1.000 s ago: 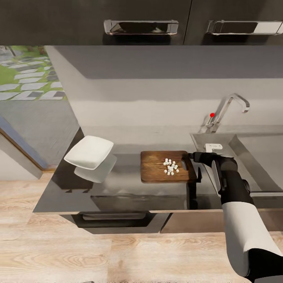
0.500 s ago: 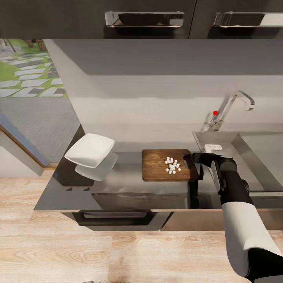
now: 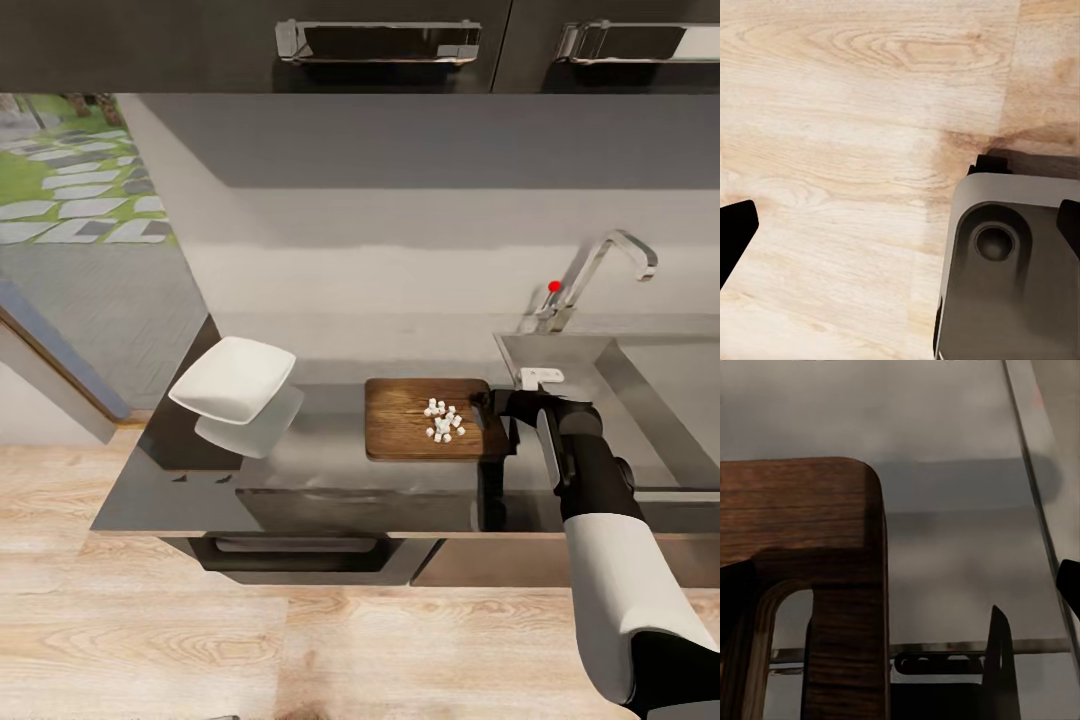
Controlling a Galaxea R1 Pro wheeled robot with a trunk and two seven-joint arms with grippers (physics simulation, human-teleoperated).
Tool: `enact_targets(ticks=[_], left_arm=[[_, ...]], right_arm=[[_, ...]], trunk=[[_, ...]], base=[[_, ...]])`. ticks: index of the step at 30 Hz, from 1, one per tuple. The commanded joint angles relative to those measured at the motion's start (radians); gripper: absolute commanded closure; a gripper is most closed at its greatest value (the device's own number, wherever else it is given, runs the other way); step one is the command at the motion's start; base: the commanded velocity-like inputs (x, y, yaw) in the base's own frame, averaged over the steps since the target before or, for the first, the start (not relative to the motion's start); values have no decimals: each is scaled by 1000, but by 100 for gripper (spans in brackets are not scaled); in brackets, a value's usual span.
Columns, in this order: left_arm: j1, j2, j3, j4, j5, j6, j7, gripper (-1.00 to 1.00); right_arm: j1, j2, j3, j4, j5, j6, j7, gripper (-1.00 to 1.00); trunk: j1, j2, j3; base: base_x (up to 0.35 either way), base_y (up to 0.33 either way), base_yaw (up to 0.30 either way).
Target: In the kitchen, take the Vidalia onion out of the sink, dice it on the chopping board with the paring knife, put the diced onion into the bowl on the countertop, then place both the paring knife and the chopping board into the sink.
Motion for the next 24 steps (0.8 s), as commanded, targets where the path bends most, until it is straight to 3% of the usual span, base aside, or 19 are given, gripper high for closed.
enact_targets(ticks=[1, 24], left_arm=[[-2, -1, -8, 5, 8, -7, 1, -100], [-2, -12, -8, 5, 7, -7, 1, -100]], right_arm=[[-1, 0, -2, -1, 11, 4, 9, -100], [-1, -1, -2, -1, 10, 3, 8, -100]], trunk=[[1, -2, -2], [1, -2, -2]], base=[[0, 0, 0], [-64, 0, 0]])
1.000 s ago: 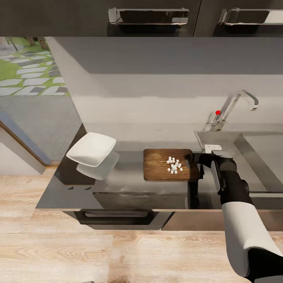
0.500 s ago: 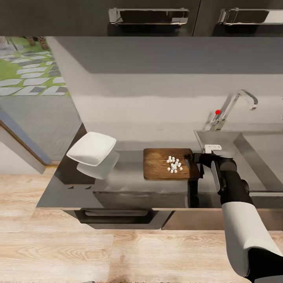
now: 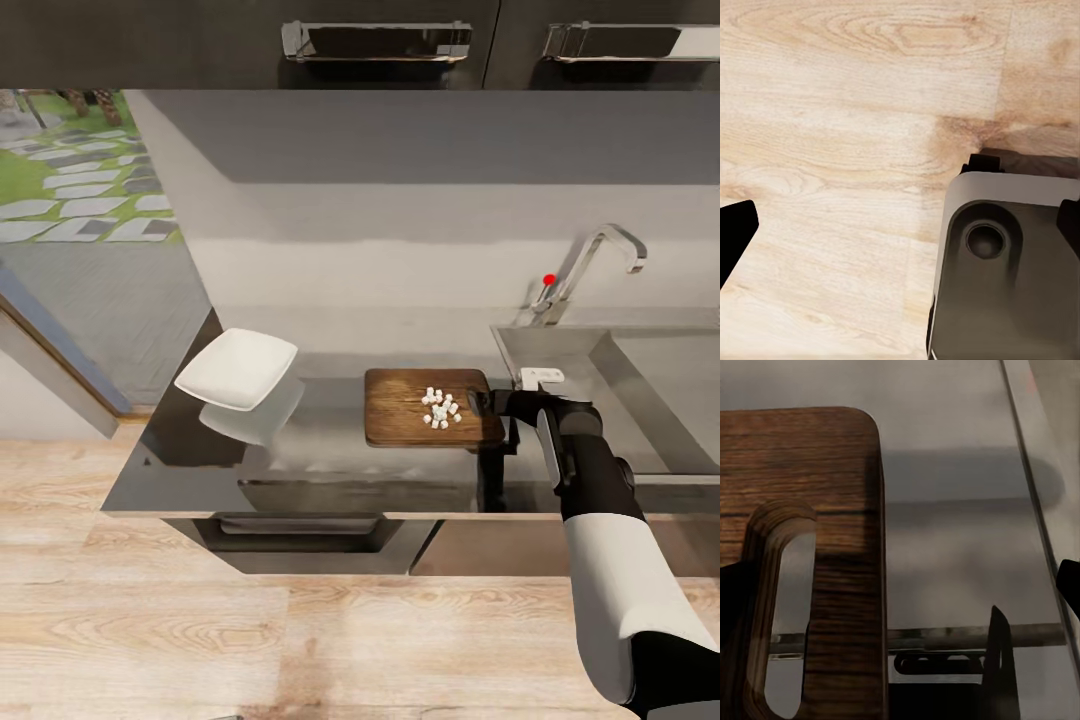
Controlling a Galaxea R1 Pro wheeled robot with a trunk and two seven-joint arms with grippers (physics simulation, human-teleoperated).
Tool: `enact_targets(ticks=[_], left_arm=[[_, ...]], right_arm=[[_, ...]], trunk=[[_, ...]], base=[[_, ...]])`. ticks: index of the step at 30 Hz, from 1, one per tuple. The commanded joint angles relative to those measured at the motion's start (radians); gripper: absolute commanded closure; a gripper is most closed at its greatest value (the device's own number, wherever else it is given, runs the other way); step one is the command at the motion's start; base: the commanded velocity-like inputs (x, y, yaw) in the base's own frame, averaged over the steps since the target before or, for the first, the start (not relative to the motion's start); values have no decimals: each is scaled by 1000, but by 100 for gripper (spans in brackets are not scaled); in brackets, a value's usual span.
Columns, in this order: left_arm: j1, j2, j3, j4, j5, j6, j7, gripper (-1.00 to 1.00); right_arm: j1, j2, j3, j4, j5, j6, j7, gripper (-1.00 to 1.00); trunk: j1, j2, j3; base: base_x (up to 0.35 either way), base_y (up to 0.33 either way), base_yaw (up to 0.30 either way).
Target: In the kitchen, take the Vidalia onion out of the sink, dice it on the chopping board with the paring knife, put the diced onion into the bowl on the countertop, then place both the paring knife and the chopping board into the sink.
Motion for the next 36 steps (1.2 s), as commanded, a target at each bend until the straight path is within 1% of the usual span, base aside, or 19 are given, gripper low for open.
enact_targets(ticks=[1, 10, 36], left_arm=[[-2, -1, -8, 5, 8, -7, 1, -100], [-2, -1, -8, 5, 8, -7, 1, -100], [-2, -1, -8, 5, 8, -7, 1, -100]], right_arm=[[-1, 0, -2, -1, 11, 4, 9, -100], [-1, 0, -2, -1, 11, 4, 9, -100], [0, 0, -2, -1, 11, 4, 9, -100]], trunk=[[1, -2, -2], [1, -2, -5], [1, -2, -27]], base=[[-2, 0, 0], [0, 0, 0], [0, 0, 0]])
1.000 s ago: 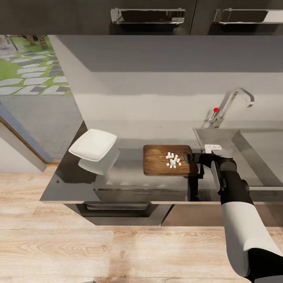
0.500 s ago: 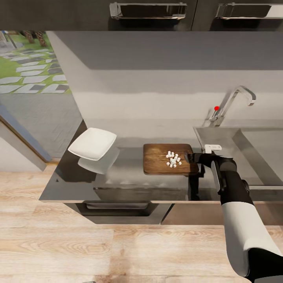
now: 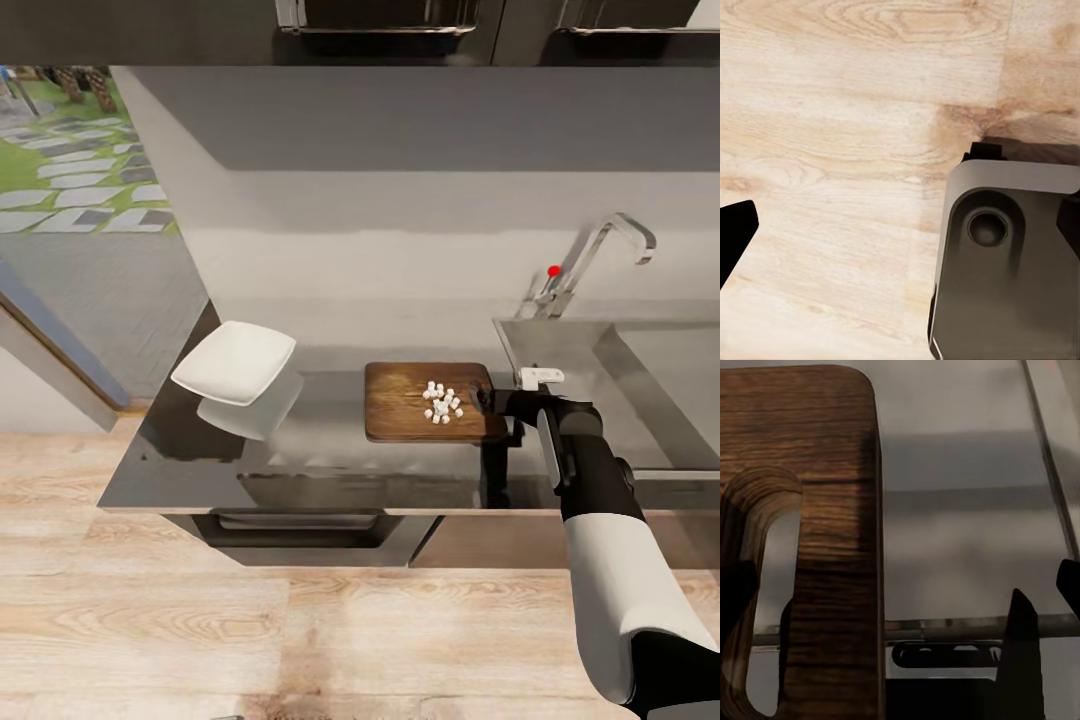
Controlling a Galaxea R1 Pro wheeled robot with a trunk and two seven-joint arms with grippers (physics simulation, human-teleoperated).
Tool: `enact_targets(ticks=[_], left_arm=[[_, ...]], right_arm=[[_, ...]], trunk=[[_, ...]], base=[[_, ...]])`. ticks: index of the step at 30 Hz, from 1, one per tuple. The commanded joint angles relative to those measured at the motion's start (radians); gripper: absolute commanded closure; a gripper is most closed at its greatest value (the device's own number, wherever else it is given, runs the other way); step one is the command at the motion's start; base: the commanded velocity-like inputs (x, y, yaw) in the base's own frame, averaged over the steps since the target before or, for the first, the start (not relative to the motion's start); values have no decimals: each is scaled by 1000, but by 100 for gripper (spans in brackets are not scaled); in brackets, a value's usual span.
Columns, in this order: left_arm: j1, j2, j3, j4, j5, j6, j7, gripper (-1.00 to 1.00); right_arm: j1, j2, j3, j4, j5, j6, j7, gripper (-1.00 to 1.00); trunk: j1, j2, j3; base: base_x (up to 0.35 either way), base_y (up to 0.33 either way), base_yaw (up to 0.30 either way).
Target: In the kitchen, take the Vidalia onion out of the sink, dice it on the chopping board with the paring knife, put the diced onion into the bowl on the countertop, then place both the paring knife and the chopping board into the sink.
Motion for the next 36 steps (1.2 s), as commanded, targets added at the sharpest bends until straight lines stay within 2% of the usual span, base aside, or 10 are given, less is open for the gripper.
enact_targets(ticks=[1, 23, 24, 36], left_arm=[[-2, -1, -8, 5, 7, -7, 1, -100], [-2, 1, -8, 5, 7, -7, 1, -100], [-2, 1, -8, 5, 7, -7, 1, -100], [-2, 1, -8, 5, 7, -7, 1, -100]], right_arm=[[-1, 0, -2, -1, 11, 4, 9, -100], [-1, 0, -1, -1, 11, 4, 8, -100], [-1, 0, -1, -1, 11, 4, 8, 100], [-1, 0, -1, -1, 11, 4, 7, 100]], trunk=[[1, -2, -2], [1, -2, -15], [1, -2, -15], [1, -2, -15]], base=[[0, 0, 0], [0, 0, 0], [0, 0, 0], [0, 0, 0]])
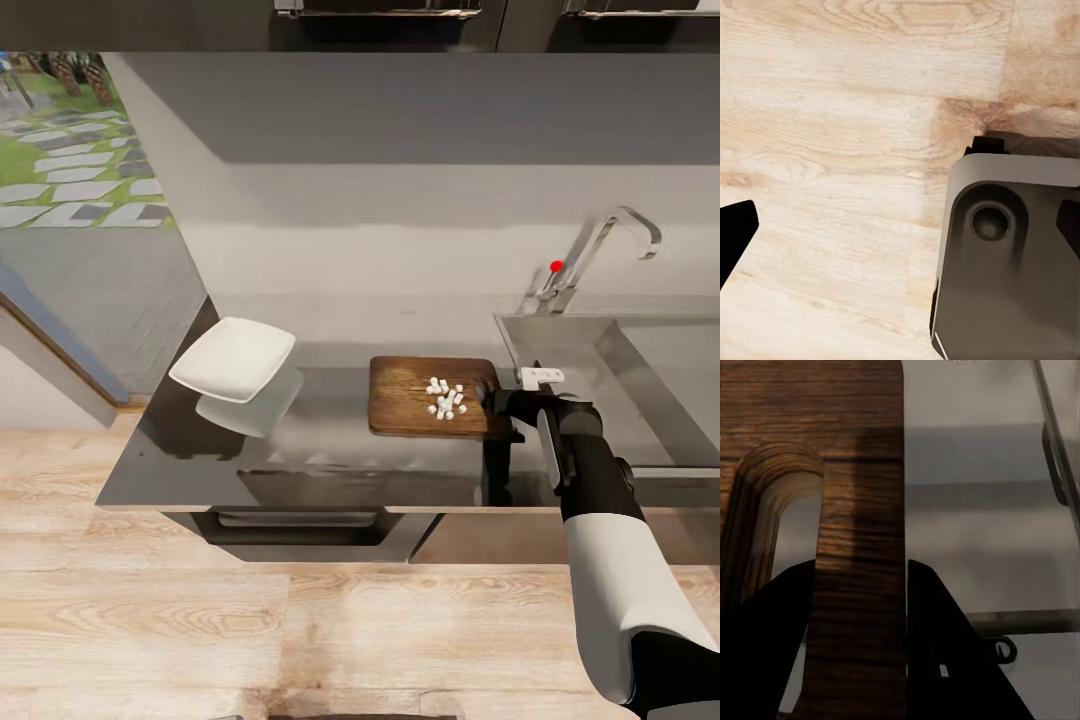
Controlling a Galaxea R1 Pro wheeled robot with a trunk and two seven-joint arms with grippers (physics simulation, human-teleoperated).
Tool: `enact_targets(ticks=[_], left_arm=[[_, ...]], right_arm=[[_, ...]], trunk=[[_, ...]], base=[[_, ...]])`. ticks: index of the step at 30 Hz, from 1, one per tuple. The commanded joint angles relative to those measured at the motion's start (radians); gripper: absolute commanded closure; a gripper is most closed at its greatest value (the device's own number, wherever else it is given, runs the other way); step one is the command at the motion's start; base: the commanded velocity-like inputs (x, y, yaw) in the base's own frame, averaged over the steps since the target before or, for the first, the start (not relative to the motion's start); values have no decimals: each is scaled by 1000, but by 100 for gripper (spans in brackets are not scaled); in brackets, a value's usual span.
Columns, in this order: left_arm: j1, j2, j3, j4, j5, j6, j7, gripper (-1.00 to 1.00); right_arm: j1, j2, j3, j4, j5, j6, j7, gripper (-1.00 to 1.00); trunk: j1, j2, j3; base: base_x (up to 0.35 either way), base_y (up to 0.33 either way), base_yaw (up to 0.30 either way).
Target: In the kitchen, take the Vidalia onion out of the sink, dice it on the chopping board with the paring knife, put the diced onion into the bowl on the countertop, then place both the paring knife and the chopping board into the sink.
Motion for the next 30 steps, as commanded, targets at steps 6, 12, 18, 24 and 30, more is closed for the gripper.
enact_targets(ticks=[6, 12, 18, 24, 30], left_arm=[[-2, 0, -8, 5, 8, -7, 1, -100], [-2, 1, -8, 5, 8, -7, 1, -100], [-2, 1, -8, 5, 8, -7, 1, -100], [-2, 1, -8, 5, 8, -7, 1, -100], [-2, 1, -8, 5, 8, -5, 1, -100]], right_arm=[[-1, 0, -1, -1, 8, 4, 8, 100], [-1, 0, -2, -1, 8, 4, 8, 100], [-1, 0, -3, -1, 9, 5, 3, 100], [-1, 0, -3, -1, 10, 6, 2, 100], [-1, 0, -3, -1, 11, 6, 1, 100]], trunk=[[1, -2, -1], [1, -2, -1], [1, -2, 5], [1, -2, 14], [1, -2, 24]], base=[[0, 0, 0], [0, 0, 0], [0, 0, 0], [0, 0, 0], [0, 0, 0]])
